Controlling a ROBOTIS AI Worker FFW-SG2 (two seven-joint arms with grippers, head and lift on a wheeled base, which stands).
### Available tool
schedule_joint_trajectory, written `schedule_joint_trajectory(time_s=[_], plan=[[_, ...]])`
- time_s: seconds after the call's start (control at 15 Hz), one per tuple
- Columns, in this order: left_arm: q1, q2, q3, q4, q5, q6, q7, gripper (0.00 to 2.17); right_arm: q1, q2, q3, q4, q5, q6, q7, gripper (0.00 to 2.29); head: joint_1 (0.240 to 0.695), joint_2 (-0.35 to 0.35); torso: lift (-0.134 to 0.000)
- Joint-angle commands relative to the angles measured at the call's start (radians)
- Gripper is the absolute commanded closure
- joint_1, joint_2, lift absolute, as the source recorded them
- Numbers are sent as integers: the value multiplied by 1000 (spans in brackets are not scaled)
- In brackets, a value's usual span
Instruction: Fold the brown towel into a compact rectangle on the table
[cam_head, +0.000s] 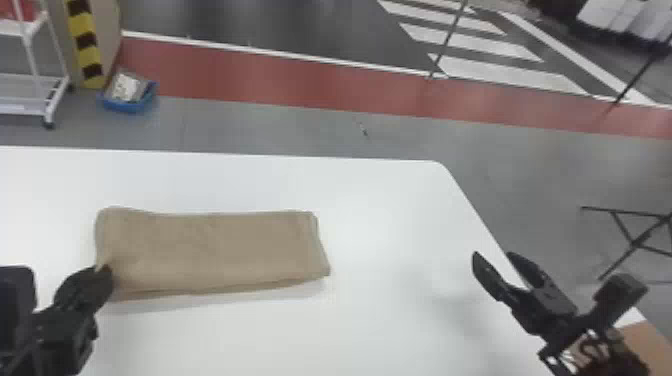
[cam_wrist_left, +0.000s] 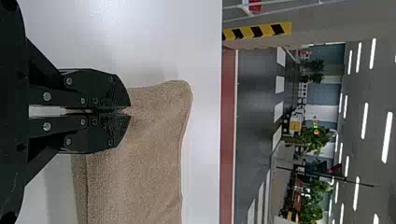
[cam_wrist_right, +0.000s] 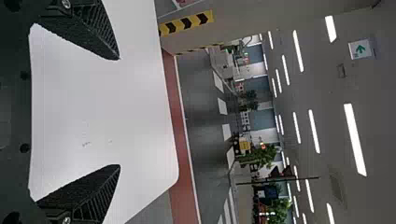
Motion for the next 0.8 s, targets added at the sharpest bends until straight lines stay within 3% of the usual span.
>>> schedule_joint_trajectory(time_s=[0.0, 0.07, 0.13, 0.2, 0.33, 0.47, 0.6, 0.73], plan=[[7, 0, 2, -24, -3, 24, 3, 1075, -2, 0, 17, -7, -1, 20, -2, 49, 695, -350, -124], [2, -1, 1, -23, -5, 24, 1, 886, -2, 0, 24, -15, -1, 26, -4, 49, 695, -350, -124], [-6, 0, -1, -20, -5, 24, -5, 394, -2, 0, 33, -18, 1, 39, -13, 49, 695, -350, -124], [-7, 0, 1, -21, -6, 24, -3, 87, -2, 0, 44, -32, 2, 60, -21, 46, 695, -350, -124], [10, 6, 7, -56, -23, 49, -2, 39, -17, -2, 77, -70, 22, 115, -30, 43, 695, -350, -124], [67, 16, 51, -130, -92, 104, 13, 39, -40, -6, 120, -99, 56, 192, -53, 43, 695, -344, -124], [97, 16, 117, -153, -66, 18, -2, 39, -80, -9, 175, -108, 74, 269, -65, 46, 695, -286, -124], [64, 23, 125, -126, -37, -99, -48, 39, -91, -8, 257, -121, 84, 290, -97, 53, 695, -233, -124]])
